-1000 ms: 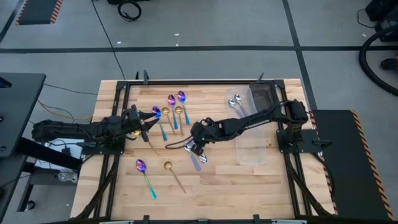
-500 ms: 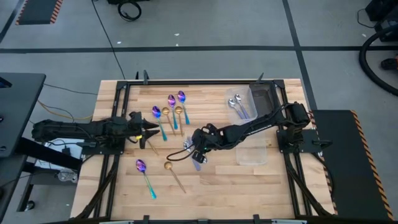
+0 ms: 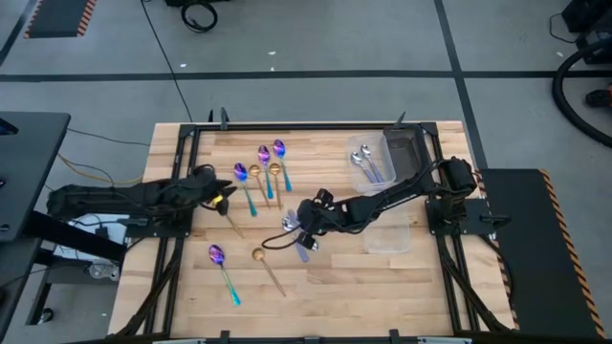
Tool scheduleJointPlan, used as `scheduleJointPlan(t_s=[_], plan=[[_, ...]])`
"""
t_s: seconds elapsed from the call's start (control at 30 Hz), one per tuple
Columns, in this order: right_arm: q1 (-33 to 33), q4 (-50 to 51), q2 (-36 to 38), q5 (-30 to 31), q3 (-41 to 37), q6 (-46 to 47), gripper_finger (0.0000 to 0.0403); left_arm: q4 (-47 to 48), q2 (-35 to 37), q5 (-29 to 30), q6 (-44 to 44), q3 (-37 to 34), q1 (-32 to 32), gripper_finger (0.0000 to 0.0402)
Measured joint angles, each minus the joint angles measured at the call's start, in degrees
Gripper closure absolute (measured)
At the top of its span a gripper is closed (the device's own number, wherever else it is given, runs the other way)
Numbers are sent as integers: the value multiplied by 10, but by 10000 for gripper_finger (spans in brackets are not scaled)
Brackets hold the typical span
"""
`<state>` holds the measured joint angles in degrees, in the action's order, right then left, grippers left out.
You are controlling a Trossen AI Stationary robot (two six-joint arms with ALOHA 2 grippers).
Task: Sort silverware by color (type)
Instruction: Put the blue spoon into the black bin
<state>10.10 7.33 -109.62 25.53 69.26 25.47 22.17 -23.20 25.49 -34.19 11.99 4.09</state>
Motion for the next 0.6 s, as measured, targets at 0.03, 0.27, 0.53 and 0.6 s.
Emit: scheduleJointPlan(t_s=[0.03,0.27,0.53,0.6], plan=[[0,0,0,8,-3,-1,288,-3,-12,-3,-9,0,3,258],[19,0,0,73,-3,-25,288,-10,-104,-7,-72,0,-5,260],[62,-19,0,125,-3,-29,289,-12,-177,44,-179,0,-74,261],[73,-27,0,126,-3,-29,289,-18,-191,48,-199,0,-89,261]])
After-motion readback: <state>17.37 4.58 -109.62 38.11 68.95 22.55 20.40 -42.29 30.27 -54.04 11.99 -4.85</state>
